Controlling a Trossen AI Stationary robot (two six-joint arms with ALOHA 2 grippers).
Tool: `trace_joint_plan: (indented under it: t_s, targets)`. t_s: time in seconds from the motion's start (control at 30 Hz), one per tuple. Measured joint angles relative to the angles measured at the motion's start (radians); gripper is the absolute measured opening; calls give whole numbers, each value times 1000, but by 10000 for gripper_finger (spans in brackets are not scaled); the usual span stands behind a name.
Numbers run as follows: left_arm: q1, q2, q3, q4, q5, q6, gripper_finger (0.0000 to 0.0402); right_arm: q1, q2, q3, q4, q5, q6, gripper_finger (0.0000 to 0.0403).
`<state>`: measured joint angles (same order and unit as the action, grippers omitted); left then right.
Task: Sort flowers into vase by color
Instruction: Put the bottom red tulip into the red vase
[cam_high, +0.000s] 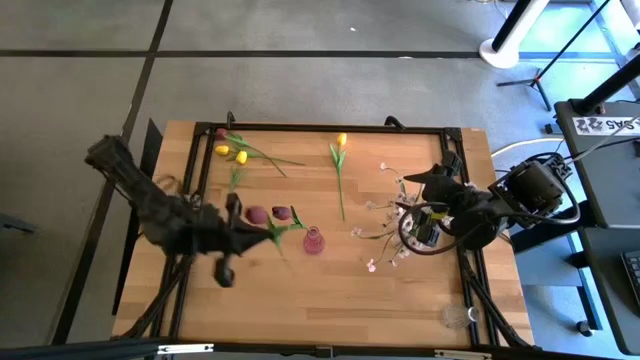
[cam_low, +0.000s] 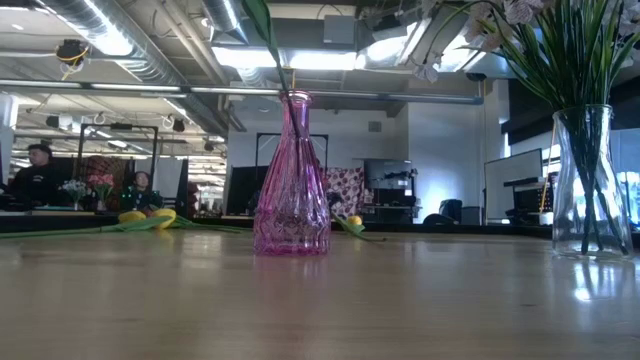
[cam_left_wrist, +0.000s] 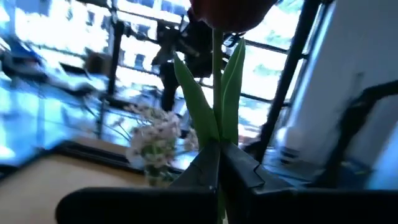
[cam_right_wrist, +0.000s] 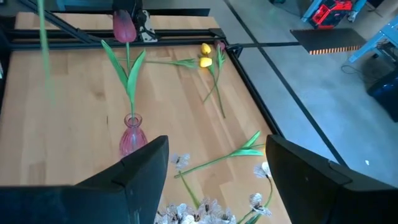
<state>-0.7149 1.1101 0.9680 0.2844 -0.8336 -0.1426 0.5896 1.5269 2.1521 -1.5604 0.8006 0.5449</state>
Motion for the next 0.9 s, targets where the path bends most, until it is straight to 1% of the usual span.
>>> trace_joint_plan:
  t_s: [0.1, 0.17, 0.3, 0.37, 0.53, 0.63, 0.7, 0.77, 0.9]
  targets:
    - [14, 103, 0, 94, -59, 129, 0, 0, 0, 0, 19, 0, 0, 269]
    - [43, 167, 0, 174, -90, 209, 0, 0, 0, 0, 32, 0, -1, 269]
    - [120, 249, 0, 345, -92, 310, 0, 0, 0, 0, 44, -11, 0, 269]
    - [145, 265, 4, 370, -92, 329, 0, 0, 0, 0, 45, -22, 1, 269]
    - [178, 266, 75, 280, -92, 370, 0, 0, 0, 0, 47, -35, 27, 269]
    - [186, 266, 124, 148, -92, 373, 0, 0, 0, 0, 47, -35, 29, 269]
    - [193, 266, 141, 42, -92, 315, 0, 0, 0, 0, 47, -35, 29, 269]
    - [200, 267, 142, -27, -92, 246, 0, 0, 0, 0, 47, -35, 29, 269]
    - [201, 266, 142, -66, -92, 187, 0, 0, 0, 0, 47, -35, 28, 269]
